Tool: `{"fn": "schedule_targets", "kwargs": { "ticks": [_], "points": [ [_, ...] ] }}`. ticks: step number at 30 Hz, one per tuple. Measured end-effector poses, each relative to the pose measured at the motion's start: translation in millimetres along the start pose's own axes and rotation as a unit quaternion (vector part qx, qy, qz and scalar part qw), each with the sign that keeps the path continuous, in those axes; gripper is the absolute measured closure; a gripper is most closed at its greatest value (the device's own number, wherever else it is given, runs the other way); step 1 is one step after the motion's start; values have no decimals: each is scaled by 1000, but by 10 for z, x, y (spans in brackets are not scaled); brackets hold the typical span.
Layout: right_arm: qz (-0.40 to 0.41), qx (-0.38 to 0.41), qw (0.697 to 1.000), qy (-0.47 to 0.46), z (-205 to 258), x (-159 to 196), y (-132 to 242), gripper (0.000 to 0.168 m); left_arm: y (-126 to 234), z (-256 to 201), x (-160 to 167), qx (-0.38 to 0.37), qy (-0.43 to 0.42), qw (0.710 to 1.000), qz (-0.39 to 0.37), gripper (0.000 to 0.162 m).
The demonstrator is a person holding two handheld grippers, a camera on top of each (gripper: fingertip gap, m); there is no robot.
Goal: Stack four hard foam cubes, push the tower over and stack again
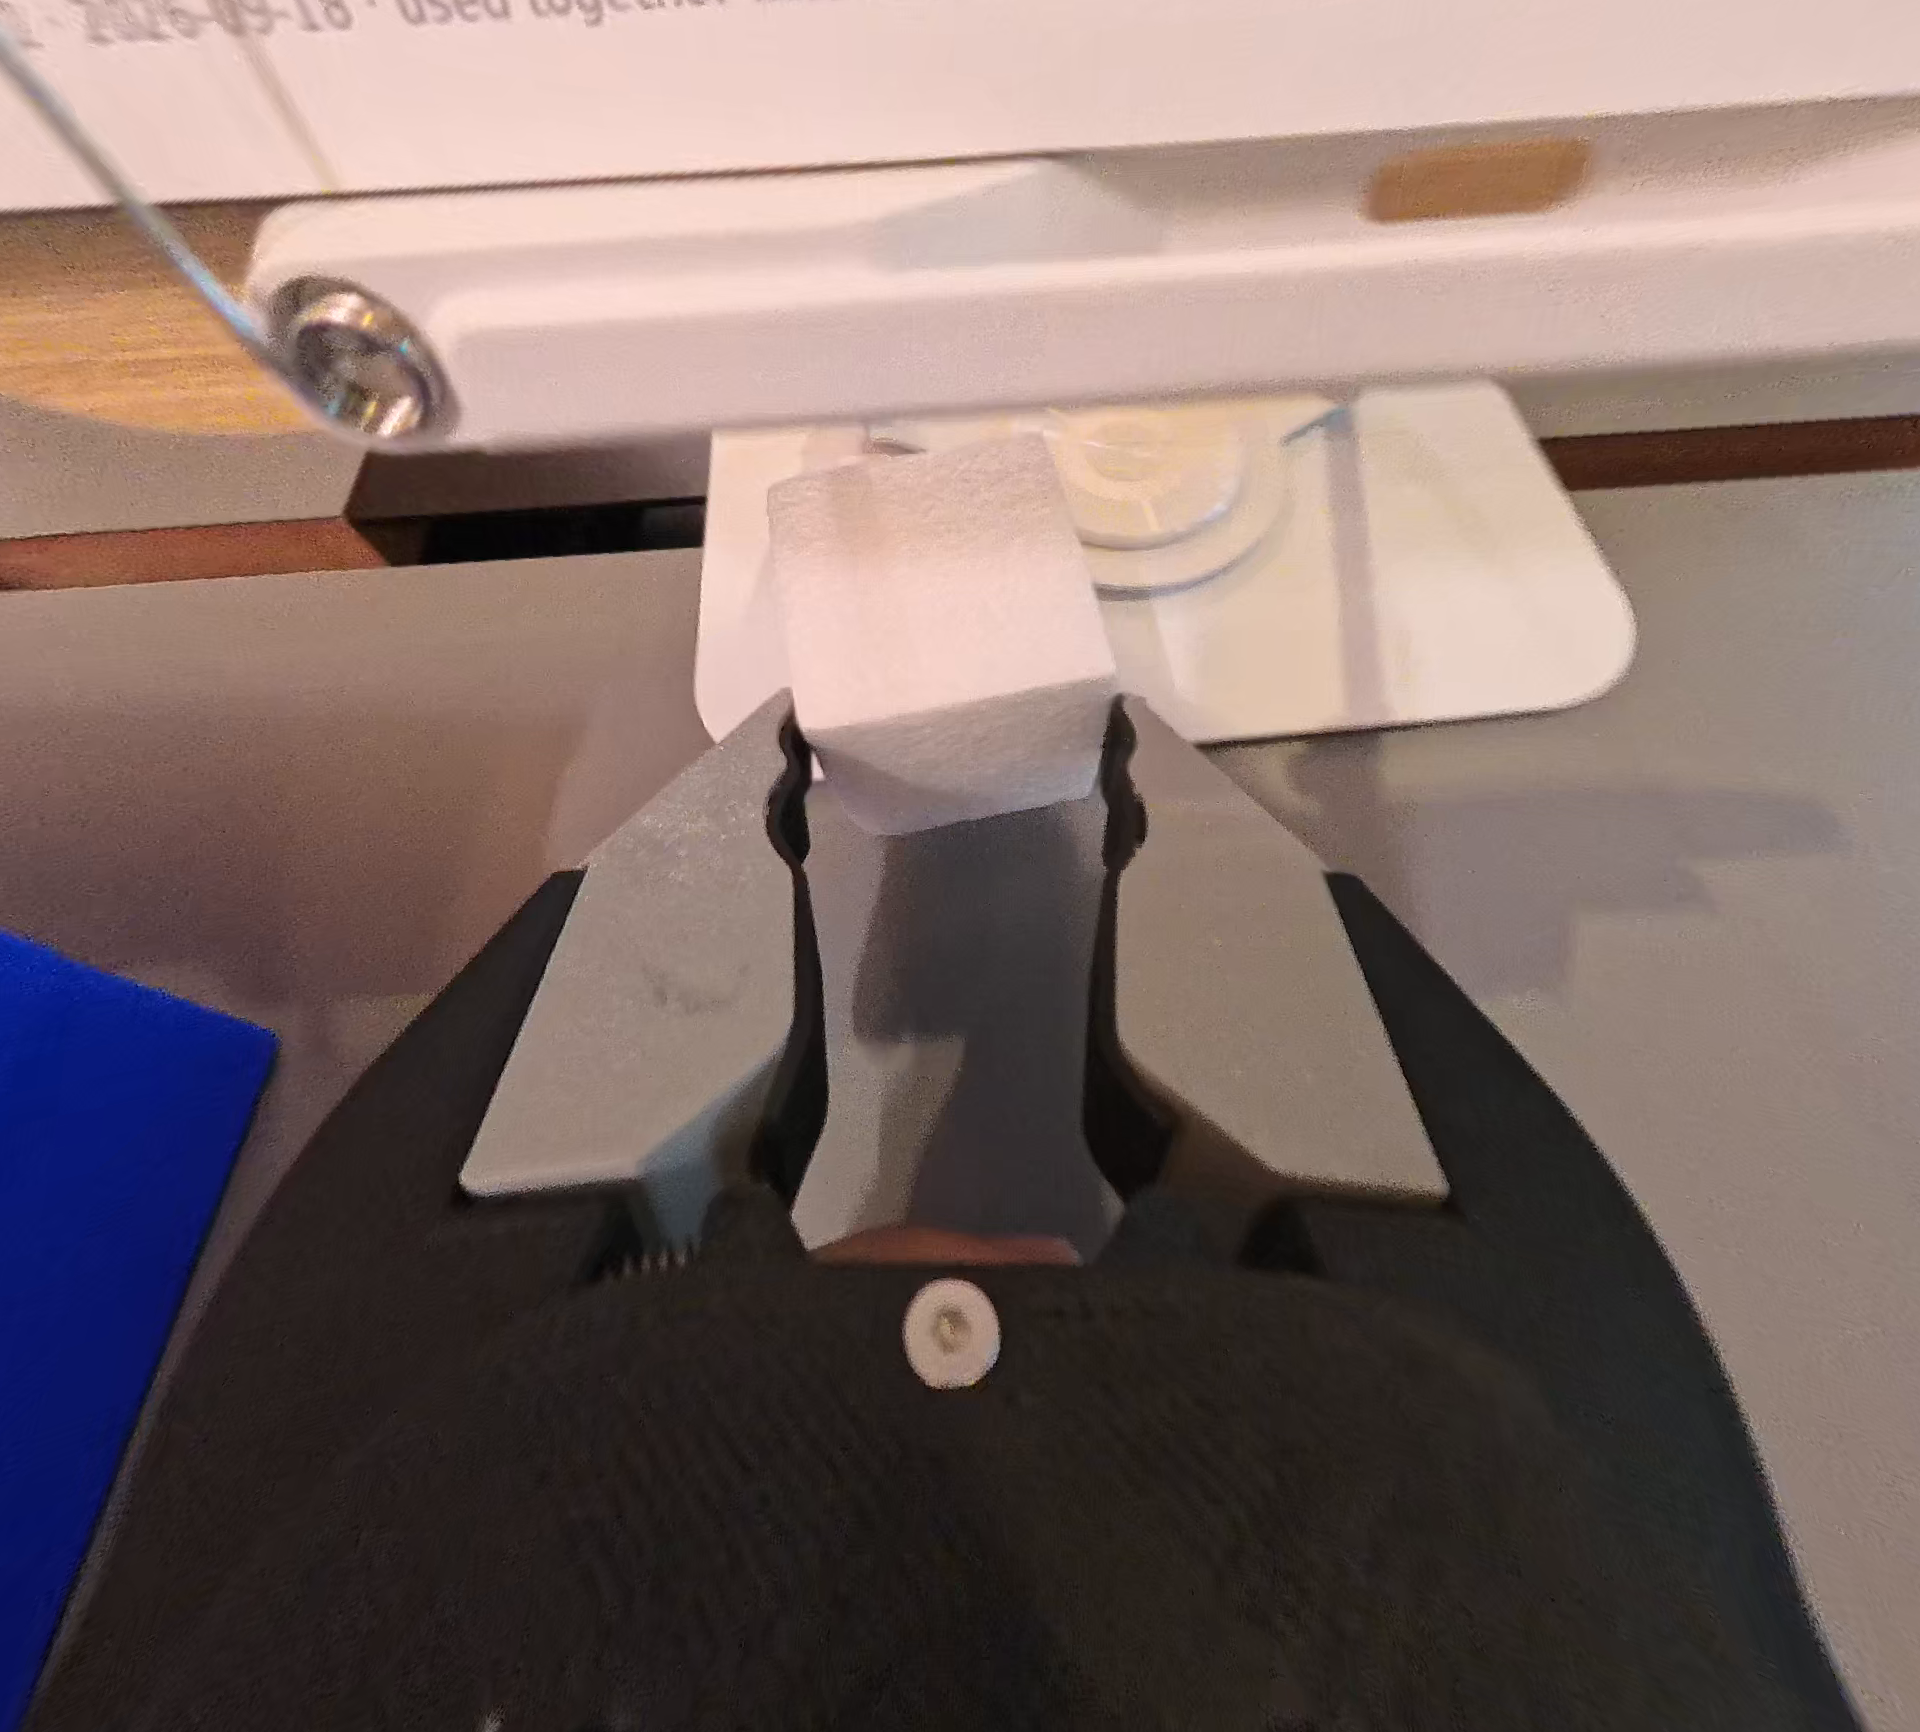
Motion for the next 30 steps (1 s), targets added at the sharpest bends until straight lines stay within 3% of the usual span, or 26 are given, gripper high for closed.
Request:
{"fn": "schedule_targets", "kwargs": {
  "ticks": [3, 9, 12, 15, 19, 23, 30],
  "points": [
    [9, -5, 1000, 2, 26, 45, -11, 99, 283, -118, -14, 31, -4, 999, -29, 107],
    [11, -27, 1000, -5, 148, 5, -12, 98, 1035, -527, -214, 216, 9, 970, -113, 107],
    [1, -41, 999, -10, 229, -86, -2, 98, 1557, -655, -429, 316, 25, 933, -171, 107],
    [-2, -66, 998, -21, 339, -172, 4, 101, 2158, -885, -510, 457, 26, 865, -207, 107],
    [6, -109, 993, -31, 550, -276, -9, 105, 2756, -1147, -444, 570, -47, 790, -221, 107],
    [25, -158, 987, -14, 892, -360, -79, 104, 3120, -1370, -464, 609, -110, 747, -243, 107],
    [51, -216, 975, 35, 1518, -277, -294, 101, 3421, -1483, -445, 641, -149, 710, -252, 107]
  ]
}}
Point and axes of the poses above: each gripper's, where its closed fingertips meet, y back along the fingers, x out of its underside, z = x × y across the jaws, the point moved 2 cm from there along y, back along the fingers, and after that the axes turned 14 degrees about -z, right-handed, at the moved point
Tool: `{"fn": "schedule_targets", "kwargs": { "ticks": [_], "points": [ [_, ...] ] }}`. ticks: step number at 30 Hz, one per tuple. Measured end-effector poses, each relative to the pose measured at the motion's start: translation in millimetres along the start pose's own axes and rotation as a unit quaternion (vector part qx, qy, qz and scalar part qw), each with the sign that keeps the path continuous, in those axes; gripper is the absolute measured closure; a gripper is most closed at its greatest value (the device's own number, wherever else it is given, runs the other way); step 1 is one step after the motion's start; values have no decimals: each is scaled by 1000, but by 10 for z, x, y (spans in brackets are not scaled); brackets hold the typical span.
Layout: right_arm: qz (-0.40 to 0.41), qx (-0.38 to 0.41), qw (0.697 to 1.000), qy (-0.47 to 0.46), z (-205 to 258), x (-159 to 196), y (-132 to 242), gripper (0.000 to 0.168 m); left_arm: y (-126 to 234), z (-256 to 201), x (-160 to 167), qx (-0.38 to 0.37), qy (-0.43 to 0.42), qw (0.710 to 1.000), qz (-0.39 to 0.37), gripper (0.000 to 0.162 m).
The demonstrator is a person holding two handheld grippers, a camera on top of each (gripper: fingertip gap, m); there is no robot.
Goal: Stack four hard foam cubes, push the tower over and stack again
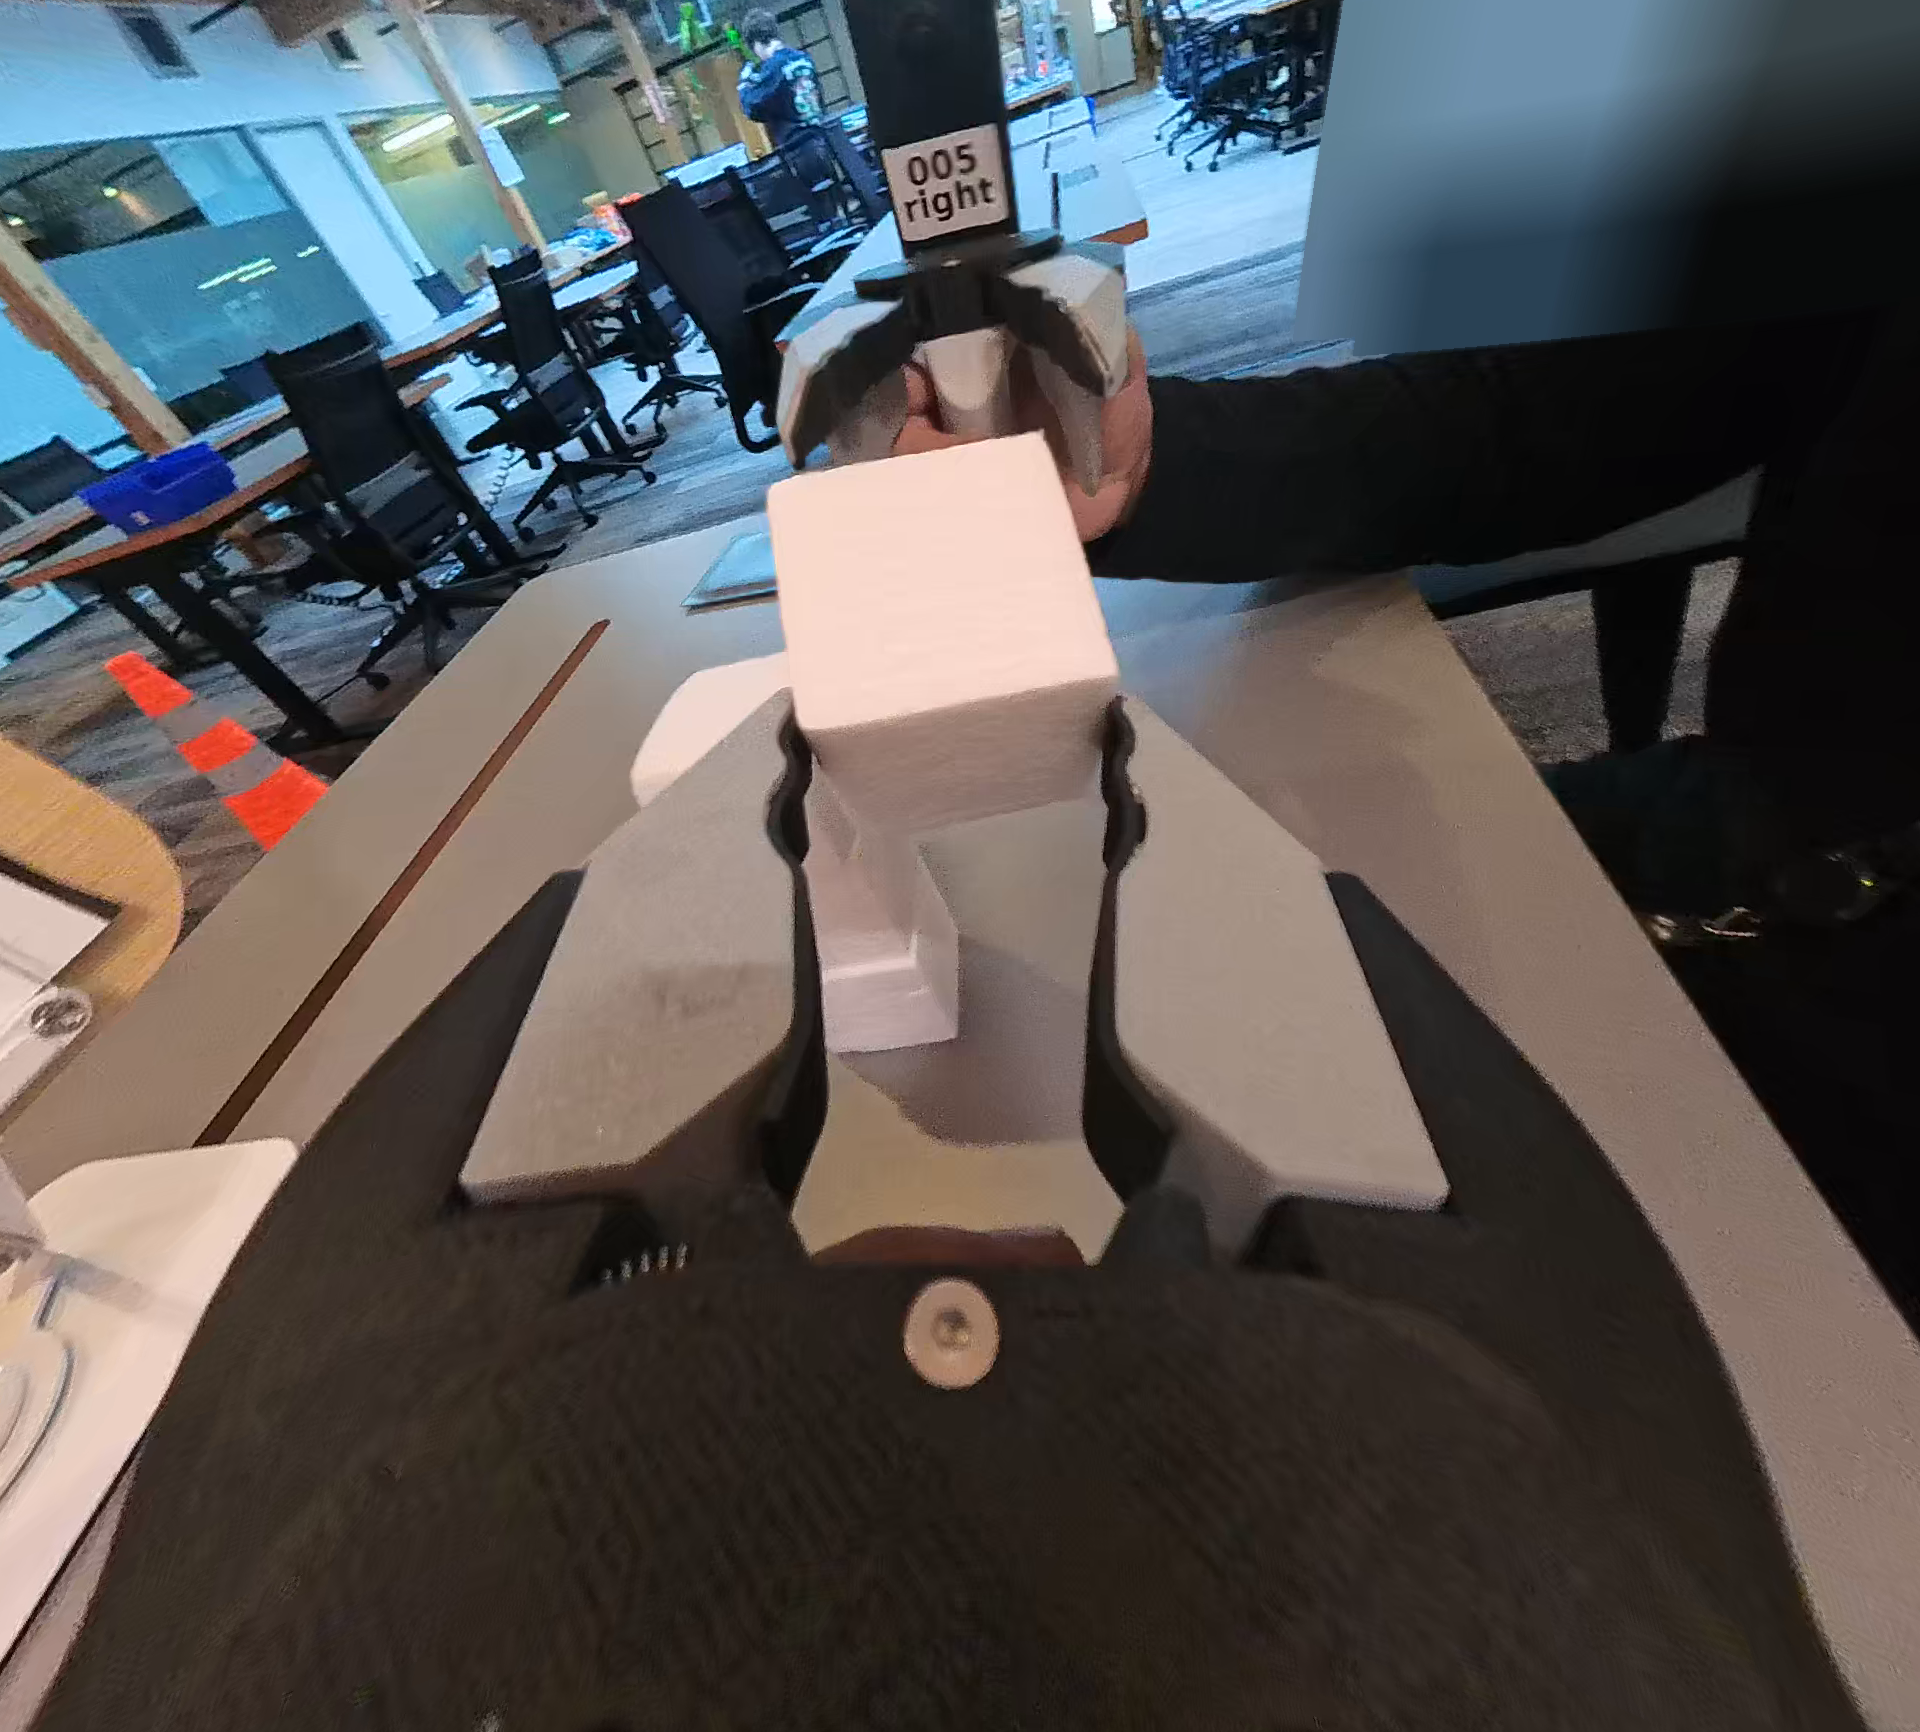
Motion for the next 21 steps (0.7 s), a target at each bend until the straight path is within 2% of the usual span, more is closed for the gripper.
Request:
{"fn": "schedule_targets", "kwargs": {
  "ticks": [4, 7, 12, 16, 21],
  "points": [
    [27, -25, 999, 21, 209, 94, -172, 98, -77, -135, -22, 24, -16, 1000, 9, 107],
    [44, -10, 998, 45, 215, 179, -241, 97, -133, -207, 16, 39, -19, 999, 22, 107],
    [58, -27, 997, 43, 301, 296, -318, 98, -202, -276, 80, 53, -22, 998, 40, 107],
    [65, -31, 996, 57, 335, 339, -346, 105, -220, -313, 210, 61, -27, 995, 80, 107],
    [89, -24, 993, 70, 312, 409, -334, 115, -199, -341, 259, 70, -21, 993, 93, 107]
  ]
}}
Point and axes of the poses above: each gripper's, where its closed fingertips meet, y back along the fingers, x out of its underside, z = x × y across the jaws, the point moved 2 cm from there along y, back along the fingers, and after that the axes turned 14 degrees about -z, right-handed, at the moved point
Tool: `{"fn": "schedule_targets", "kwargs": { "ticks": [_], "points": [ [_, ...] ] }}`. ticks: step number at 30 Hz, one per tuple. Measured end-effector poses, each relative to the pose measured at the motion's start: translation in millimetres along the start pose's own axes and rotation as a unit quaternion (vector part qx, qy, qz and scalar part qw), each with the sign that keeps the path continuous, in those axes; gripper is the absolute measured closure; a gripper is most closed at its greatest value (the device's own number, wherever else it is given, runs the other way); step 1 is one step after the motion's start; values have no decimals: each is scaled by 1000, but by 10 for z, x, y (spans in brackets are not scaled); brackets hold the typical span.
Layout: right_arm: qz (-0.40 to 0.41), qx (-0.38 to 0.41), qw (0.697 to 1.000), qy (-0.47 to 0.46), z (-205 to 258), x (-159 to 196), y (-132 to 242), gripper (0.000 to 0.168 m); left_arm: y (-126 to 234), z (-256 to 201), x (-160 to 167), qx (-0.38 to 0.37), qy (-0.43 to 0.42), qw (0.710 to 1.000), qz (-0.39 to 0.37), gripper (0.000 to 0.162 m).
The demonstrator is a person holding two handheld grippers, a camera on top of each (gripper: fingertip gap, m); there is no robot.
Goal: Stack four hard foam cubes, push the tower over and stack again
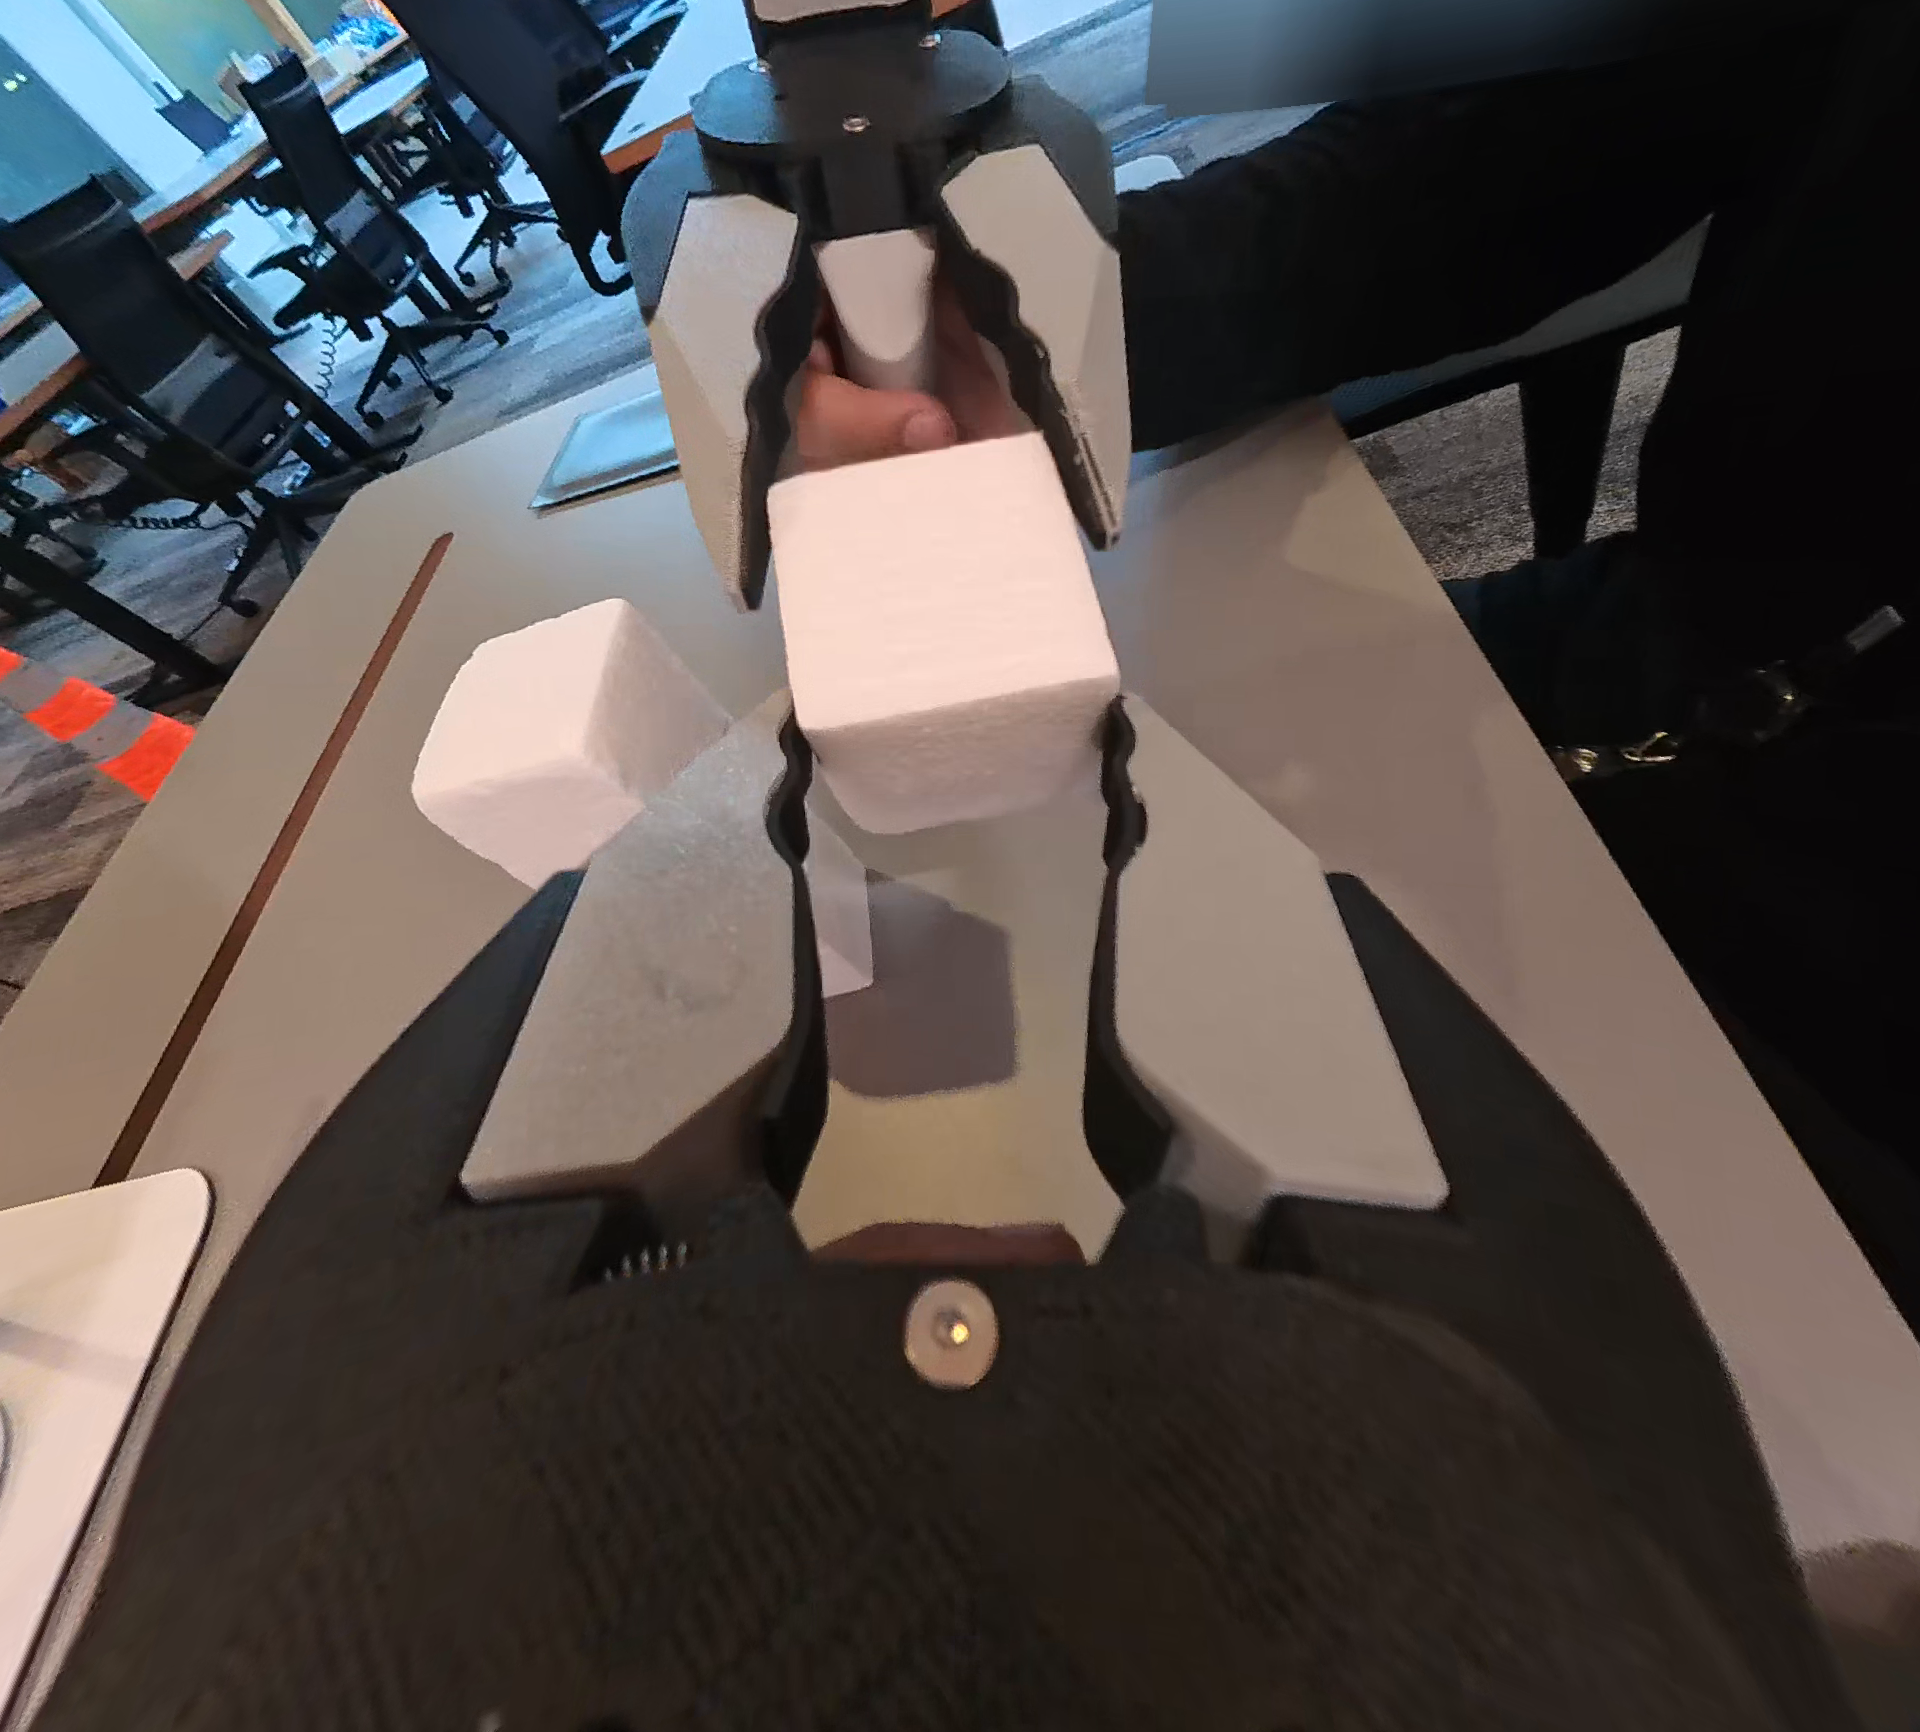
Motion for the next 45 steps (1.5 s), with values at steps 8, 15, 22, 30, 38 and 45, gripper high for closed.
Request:
{"fn": "schedule_targets", "kwargs": {
  "ticks": [8, 15, 22, 30, 38, 45],
  "points": [
    [41, -11, 999, 16, 43, 107, 0, 114, -1, -40, 40, 6, -6, 1000, 22, 107],
    [57, -7, 998, 37, 43, 112, 10, 115, 4, -40, 8, 5, -8, 1000, 14, 107],
    [44, 5, 998, 40, 4, 97, 14, 115, 18, 4, -13, -3, 1, 1000, -2, 107],
    [-12, 10, 1000, 4, -63, -94, 104, 115, 121, 78, -75, -18, 11, 999, -32, 108],
    [-67, 93, 993, -22, -644, -419, 639, 115, 281, 335, -19, -62, 51, 994, -75, 117],
    [-34, 97, 993, -50, -1111, -302, 617, 115, 310, 708, 330, -138, 129, 980, -65, 115]
  ]
}}
Point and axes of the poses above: each gripper's, where its closed fingertips meet, y back along the fingers, x out of its underside, z = x × y across the jaws, the point moved 2 cm from there along y, back along the fingers, and after that the axes turned 14 degrees about -z, right-handed, at the moved point
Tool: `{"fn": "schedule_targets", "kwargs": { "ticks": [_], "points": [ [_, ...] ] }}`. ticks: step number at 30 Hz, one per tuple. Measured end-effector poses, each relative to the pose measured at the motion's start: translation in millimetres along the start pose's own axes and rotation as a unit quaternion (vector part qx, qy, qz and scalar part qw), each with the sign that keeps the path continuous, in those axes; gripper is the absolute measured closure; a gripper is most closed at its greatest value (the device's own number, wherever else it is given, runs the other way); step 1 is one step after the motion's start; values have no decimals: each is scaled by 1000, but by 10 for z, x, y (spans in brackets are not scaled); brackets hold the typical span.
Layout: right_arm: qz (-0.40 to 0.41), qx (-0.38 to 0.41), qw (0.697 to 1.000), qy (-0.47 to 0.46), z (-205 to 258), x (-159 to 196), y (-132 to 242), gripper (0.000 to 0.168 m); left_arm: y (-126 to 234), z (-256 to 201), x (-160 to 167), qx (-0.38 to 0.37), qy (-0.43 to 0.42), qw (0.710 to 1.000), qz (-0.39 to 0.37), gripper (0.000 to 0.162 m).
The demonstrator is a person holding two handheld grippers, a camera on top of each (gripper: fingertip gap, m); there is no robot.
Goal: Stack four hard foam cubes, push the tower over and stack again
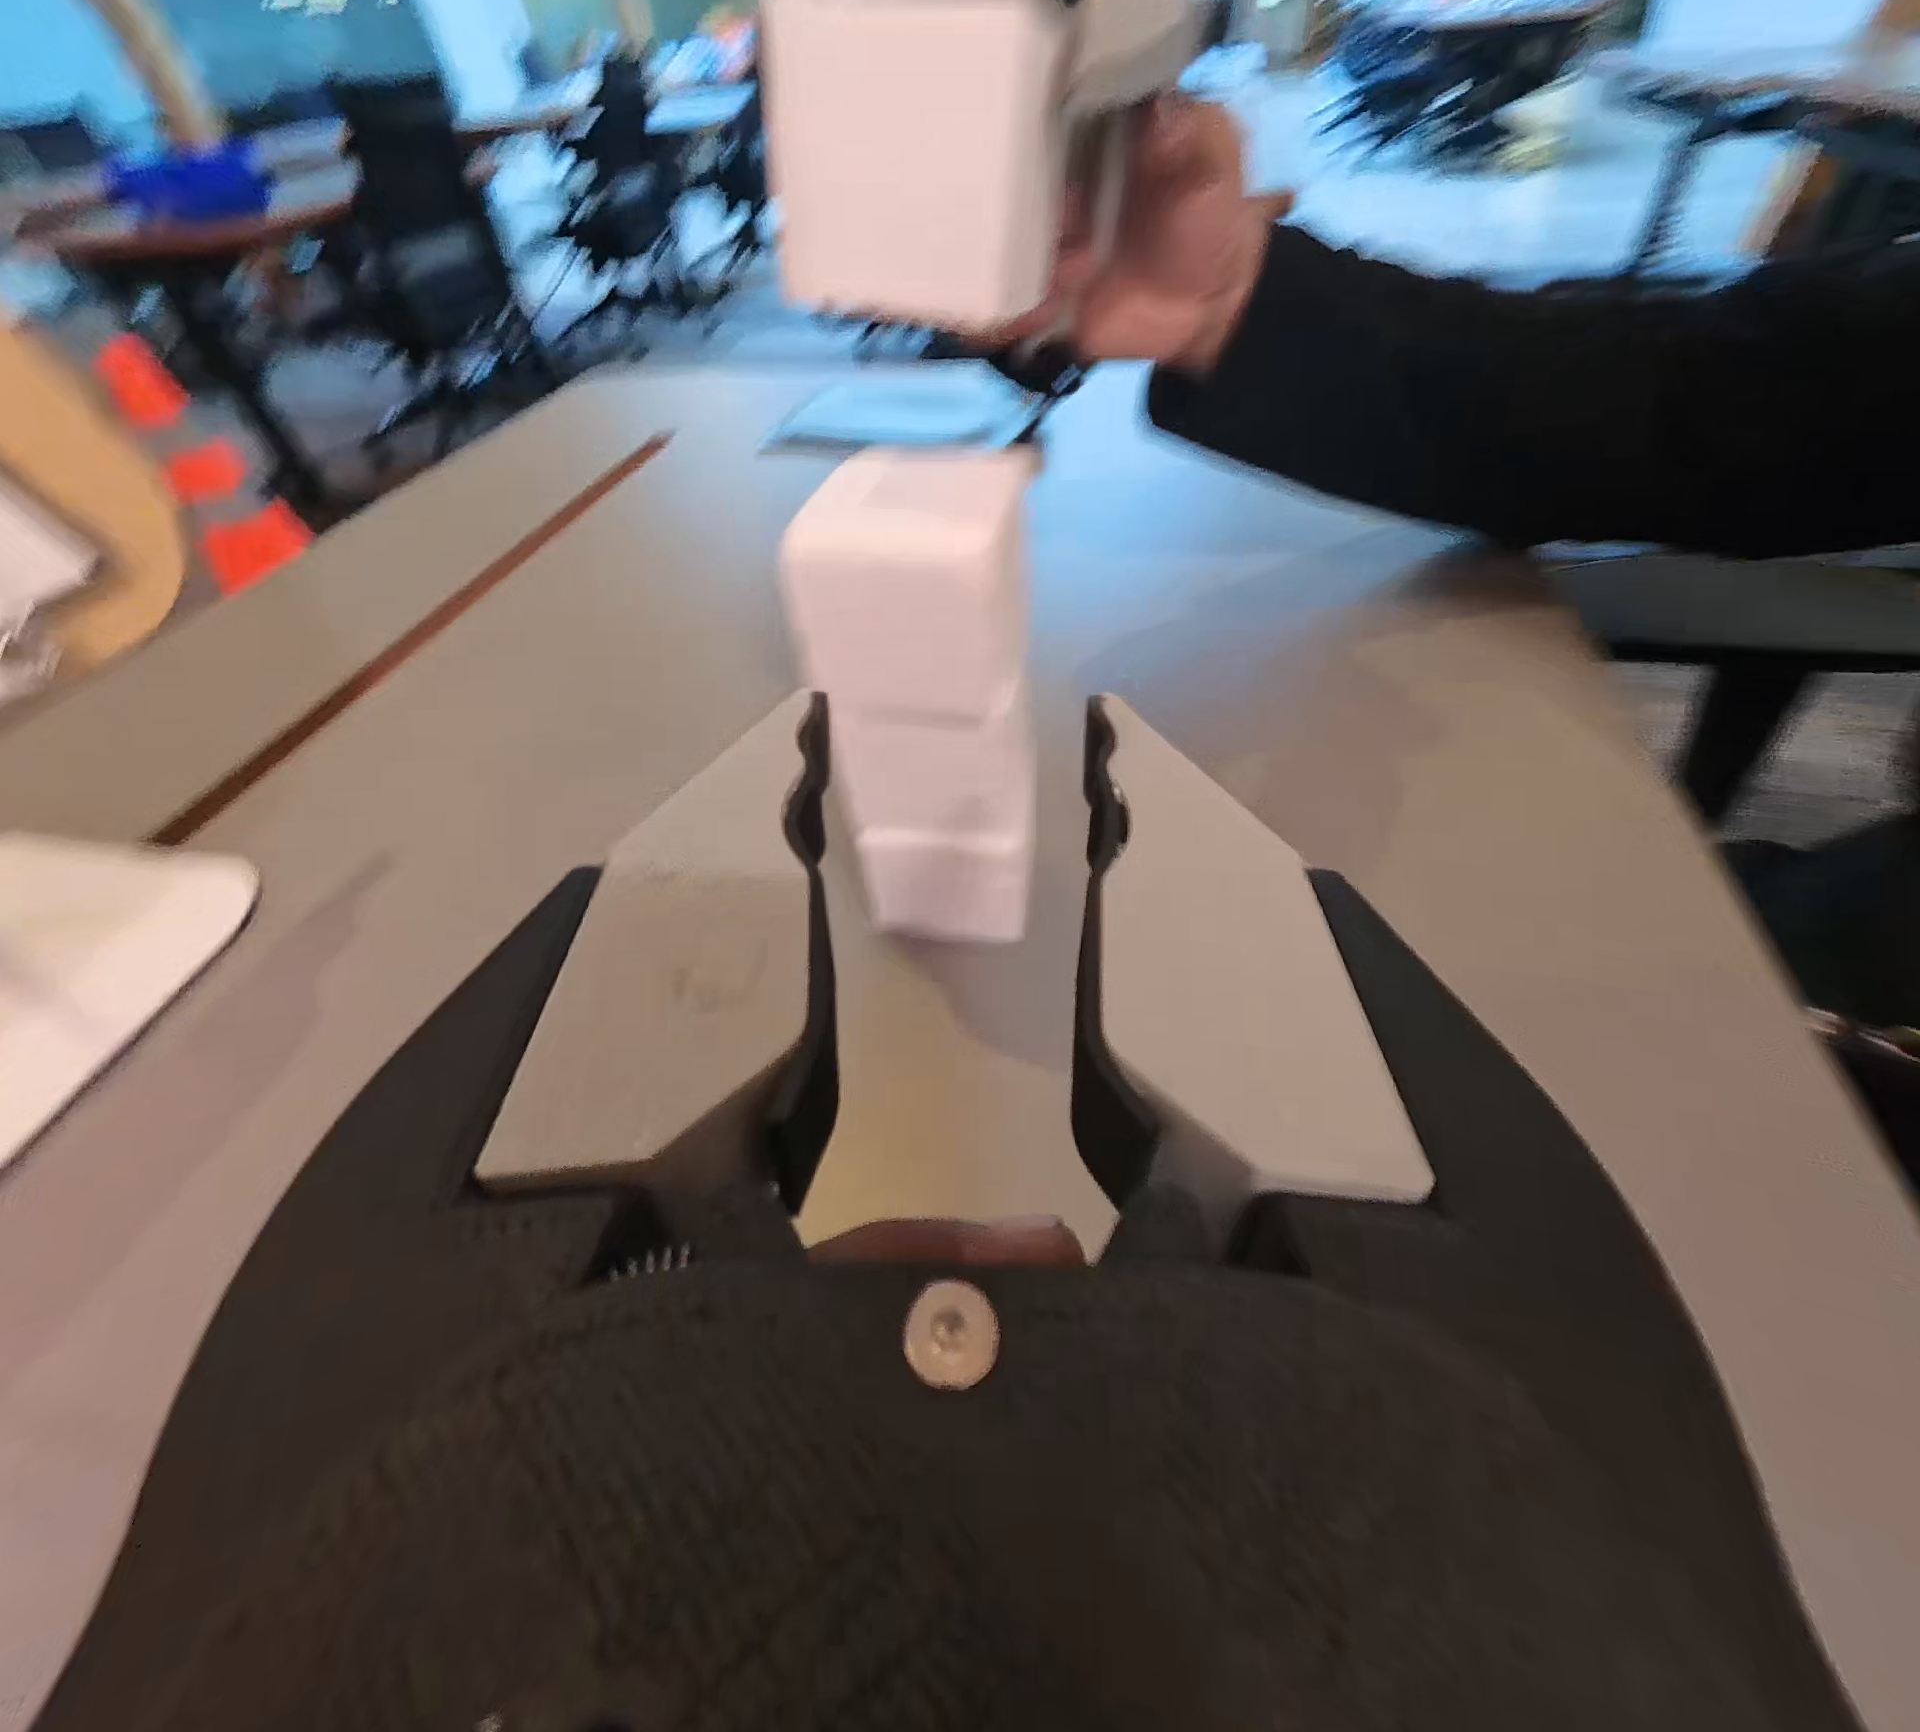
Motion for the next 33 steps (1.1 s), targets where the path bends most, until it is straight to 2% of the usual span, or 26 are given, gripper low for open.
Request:
{"fn": "schedule_targets", "kwargs": {
  "ticks": [5, 8, 14, 33],
  "points": [
    [8, -18, 1000, -13, -28, 102, -175, 115, 1, 280, 240, -69, 38, 996, 47, 112],
    [31, -27, 999, -25, -20, 219, -231, 115, 34, 413, 265, -104, 63, 991, 47, 112],
    [37, -32, 999, -14, 6, 217, -228, 115, 114, 598, 273, -155, 103, 982, 37, 112],
    [57, -36, 998, -19, 4, 296, -210, 115, 96, 608, 333, -155, 116, 980, 45, 112]
  ]
}}
Point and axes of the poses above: each gripper's, where its closed fingertips meet, y back along the fingers, x out of its underside, z = x × y across the jaws, the point moved 2 cm from there along y, back along the fingers, and after that the axes turned 14 degrees about -z, right-handed, at the moved point
